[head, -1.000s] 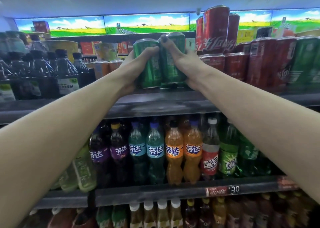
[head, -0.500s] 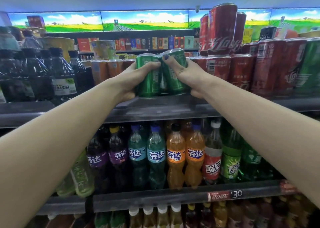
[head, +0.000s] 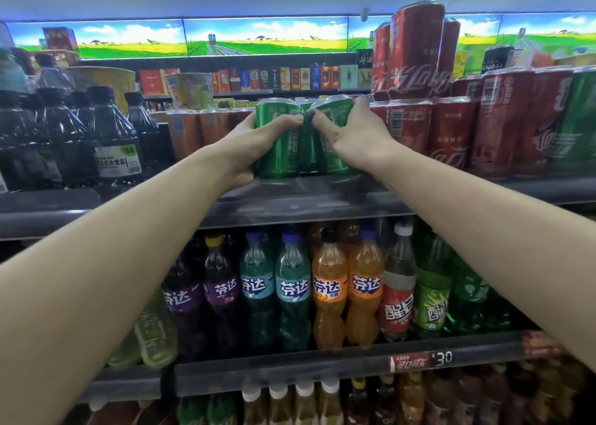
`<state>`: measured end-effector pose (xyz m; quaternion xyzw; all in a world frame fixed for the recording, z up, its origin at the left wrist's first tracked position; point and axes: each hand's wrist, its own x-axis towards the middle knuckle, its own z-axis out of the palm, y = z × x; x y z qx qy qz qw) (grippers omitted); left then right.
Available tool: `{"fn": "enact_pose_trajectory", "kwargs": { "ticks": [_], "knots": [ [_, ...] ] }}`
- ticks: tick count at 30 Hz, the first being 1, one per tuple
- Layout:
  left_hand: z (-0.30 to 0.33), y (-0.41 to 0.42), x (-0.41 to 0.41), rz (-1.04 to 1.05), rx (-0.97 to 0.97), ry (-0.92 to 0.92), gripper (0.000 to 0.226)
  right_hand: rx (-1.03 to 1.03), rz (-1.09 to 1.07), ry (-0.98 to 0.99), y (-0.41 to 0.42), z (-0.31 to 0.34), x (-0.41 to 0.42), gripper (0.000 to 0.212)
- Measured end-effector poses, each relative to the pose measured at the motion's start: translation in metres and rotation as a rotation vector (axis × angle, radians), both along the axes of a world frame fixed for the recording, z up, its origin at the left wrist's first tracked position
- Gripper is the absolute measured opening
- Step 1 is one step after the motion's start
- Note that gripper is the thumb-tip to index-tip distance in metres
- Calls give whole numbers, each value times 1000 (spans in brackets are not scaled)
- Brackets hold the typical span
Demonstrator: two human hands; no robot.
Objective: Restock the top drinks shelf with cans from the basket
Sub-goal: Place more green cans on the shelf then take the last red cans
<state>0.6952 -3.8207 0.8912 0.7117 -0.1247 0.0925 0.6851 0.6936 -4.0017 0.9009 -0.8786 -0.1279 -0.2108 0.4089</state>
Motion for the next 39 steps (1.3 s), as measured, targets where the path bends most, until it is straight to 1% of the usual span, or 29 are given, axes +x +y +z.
{"fn": "enact_pose_trajectory", "kwargs": {
  "ticks": [4,8,10,14,17,21,23,25,27,30,32,36,39],
  "knots": [
    [0,-1,-1,17,32,-9,56,-85,-72,-56,-2,3,-4,100],
    [0,-3,-4,16,59,-11,53,-311,-251,-168,-2,5,-10,99],
    [1,-2,-5,12,56,-13,53,-374,-297,-171,-2,8,-14,98],
    [-1,-4,-5,12,28,-19,51,-385,-332,-226,-6,10,-19,88],
    [-1,-4,-6,31,21,-16,52,-417,-353,-310,-6,6,-23,71],
    [-1,-3,-6,40,12,-17,51,-419,-368,-382,-6,-2,-22,66],
    [-1,-3,-5,47,12,-16,49,-403,-328,-395,-8,-5,-19,53],
    [-1,-3,-5,47,16,-14,48,-398,-253,-348,-11,-7,-16,37],
    [-1,-3,-5,38,27,-11,53,-401,-185,-269,-14,-7,-15,33],
    [-1,-3,-7,33,42,-5,51,-391,-122,-116,-16,-4,-12,44],
    [0,-3,-8,25,59,-6,48,-363,-110,-40,-17,-2,-11,46],
    [-1,-4,-9,19,67,-21,47,-349,-55,50,-17,-2,-12,51],
    [-1,-6,-11,11,57,-28,45,-345,-1,74,-11,-3,-15,51]
  ]
}}
